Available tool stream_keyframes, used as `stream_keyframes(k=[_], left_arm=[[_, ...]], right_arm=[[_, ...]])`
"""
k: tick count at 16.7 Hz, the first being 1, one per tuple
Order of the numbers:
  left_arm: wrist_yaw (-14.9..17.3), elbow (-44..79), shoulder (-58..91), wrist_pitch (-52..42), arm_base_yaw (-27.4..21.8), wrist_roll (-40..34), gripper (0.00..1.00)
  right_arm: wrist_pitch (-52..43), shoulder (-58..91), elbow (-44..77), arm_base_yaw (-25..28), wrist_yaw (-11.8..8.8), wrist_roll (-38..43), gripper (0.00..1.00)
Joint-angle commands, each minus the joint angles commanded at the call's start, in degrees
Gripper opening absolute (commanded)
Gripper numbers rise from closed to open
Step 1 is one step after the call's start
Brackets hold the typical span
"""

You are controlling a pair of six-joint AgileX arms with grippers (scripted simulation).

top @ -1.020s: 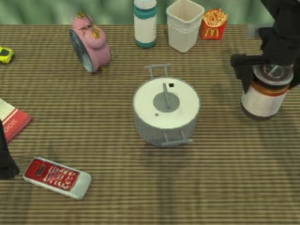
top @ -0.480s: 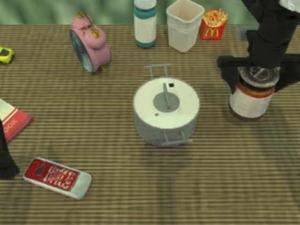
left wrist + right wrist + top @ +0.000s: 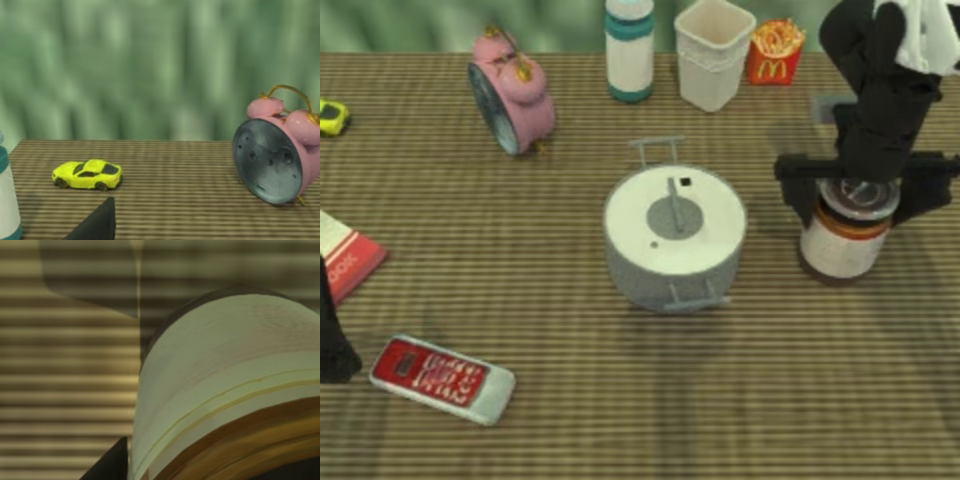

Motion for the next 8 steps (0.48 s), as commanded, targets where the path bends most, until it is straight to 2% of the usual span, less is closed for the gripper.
stream_keyframes(k=[3,8], left_arm=[[0.0,0.0,0.0,0.0,0.0,0.0,1.0],[0.0,0.0,0.0,0.0,0.0,0.0,1.0]], right_arm=[[0.0,0.0,0.0,0.0,0.0,0.0,0.0],[0.0,0.0,0.0,0.0,0.0,0.0,0.38]])
